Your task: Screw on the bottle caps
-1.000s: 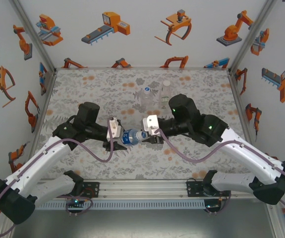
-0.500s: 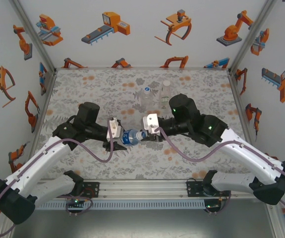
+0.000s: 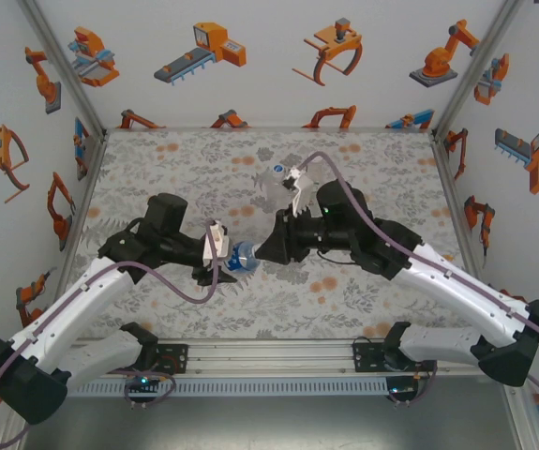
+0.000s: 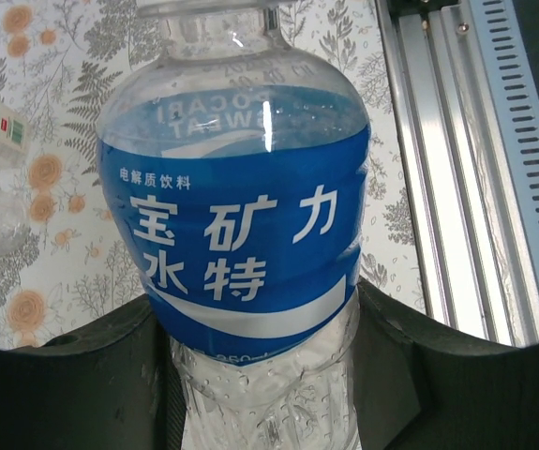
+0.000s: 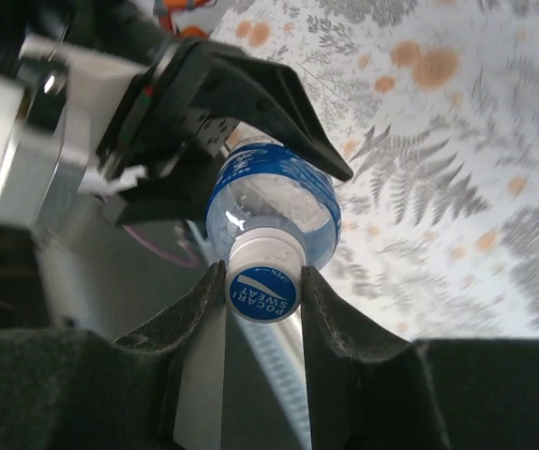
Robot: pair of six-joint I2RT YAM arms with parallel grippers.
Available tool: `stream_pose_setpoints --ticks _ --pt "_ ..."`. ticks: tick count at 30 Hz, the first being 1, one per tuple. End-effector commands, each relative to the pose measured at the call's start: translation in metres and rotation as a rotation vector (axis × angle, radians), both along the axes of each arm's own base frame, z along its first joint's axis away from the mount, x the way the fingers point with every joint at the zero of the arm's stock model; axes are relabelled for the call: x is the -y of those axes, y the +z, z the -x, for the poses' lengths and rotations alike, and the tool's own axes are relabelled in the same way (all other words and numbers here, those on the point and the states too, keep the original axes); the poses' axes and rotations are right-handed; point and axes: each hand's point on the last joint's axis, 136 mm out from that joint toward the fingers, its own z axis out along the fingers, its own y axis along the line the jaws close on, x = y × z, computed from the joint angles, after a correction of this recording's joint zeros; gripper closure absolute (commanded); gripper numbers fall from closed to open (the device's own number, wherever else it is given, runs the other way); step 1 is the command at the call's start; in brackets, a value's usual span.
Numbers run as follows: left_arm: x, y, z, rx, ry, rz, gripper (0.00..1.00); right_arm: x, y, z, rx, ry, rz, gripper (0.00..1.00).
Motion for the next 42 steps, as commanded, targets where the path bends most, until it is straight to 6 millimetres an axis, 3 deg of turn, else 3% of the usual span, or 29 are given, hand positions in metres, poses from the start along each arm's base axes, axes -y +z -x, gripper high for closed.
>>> stream_pose_setpoints --ticks 1,6,8,10,15,21,28,33,42 --pt "0.008 0.022 0.012 0.050 -0.093 0.086 1.00 0.014 -0.009 -0.028 -0.368 -0.377 -0.137 1.00" --pt "0.008 0.022 0.012 0.051 -0.093 0.086 1.00 0.022 -0.002 -0.033 -0.288 -0.400 -0.141 1.00" --pt "0.008 0.022 0.012 0.049 -0.094 0.085 1.00 0.024 0.006 -0.034 -0.213 -0.376 -0.128 0.89" --pt "0.008 0.022 0.012 0.049 -0.093 0.085 1.00 0.028 0.014 -0.035 -0.132 -0.357 -0.100 0.70" --pt "0.008 0.023 0.012 0.052 -0.094 0.087 1.00 0.024 0.048 -0.025 0.226 -0.160 -0.057 0.53" --pt "0.007 0.023 0.013 0.054 -0.095 0.089 1.00 0.009 0.066 0.011 0.674 0.236 0.034 0.49" --pt "0.007 0.024 0.013 0.056 -0.095 0.090 1.00 0.003 0.063 0.055 0.968 0.646 0.079 0.48" --pt "0.007 0.024 0.014 0.060 -0.097 0.092 1.00 0.004 0.053 0.066 1.088 0.746 0.082 0.47" --pt "0.007 0.024 0.015 0.053 -0.110 0.099 1.00 -0.004 0.031 0.068 1.089 0.768 0.090 0.51"
